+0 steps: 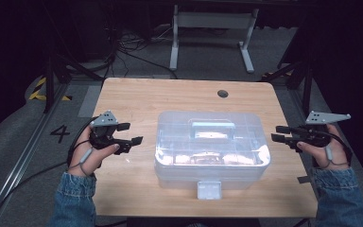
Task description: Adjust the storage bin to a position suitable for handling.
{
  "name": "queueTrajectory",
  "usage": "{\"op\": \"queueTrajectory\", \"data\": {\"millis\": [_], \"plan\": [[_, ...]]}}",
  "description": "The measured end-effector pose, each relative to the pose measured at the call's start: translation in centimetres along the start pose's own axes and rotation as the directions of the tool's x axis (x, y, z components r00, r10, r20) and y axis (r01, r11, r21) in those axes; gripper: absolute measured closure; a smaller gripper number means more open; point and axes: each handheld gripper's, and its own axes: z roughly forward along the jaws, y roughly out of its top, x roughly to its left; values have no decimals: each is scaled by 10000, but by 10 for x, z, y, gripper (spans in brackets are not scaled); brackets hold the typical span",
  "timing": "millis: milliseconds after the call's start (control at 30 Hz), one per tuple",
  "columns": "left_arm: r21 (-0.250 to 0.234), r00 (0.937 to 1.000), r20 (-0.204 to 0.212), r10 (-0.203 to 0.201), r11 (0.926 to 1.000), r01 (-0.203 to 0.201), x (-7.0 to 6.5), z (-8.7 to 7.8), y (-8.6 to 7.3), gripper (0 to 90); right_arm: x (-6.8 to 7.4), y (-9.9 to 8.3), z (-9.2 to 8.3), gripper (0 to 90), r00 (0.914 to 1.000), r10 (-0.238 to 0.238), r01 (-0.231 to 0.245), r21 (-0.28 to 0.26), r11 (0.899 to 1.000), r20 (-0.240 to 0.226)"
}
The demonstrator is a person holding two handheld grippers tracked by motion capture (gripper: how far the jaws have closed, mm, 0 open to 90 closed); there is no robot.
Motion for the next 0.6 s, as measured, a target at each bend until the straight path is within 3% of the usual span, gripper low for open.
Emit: {"op": "queueTrajectory", "data": {"millis": [233, 433, 600], "plan": [[-242, 9977, -140, 656, 9975, -659, -15, -5, 17, 203, 0, -2, -4, 551, 9999, 72, -72, -28, 10000, 153], [-634, 9944, 422, 967, 9936, -940, -31, -9, 43, 174, 1, -5, -8, 552, 9992, 253, -250, -89, 9996, 317], [-844, 9845, 897, 1508, 9861, -1433, -48, -5, 66, 186, 2, -8, -12, 554, 9983, 389, -384, -114, 9992, 438]]}}
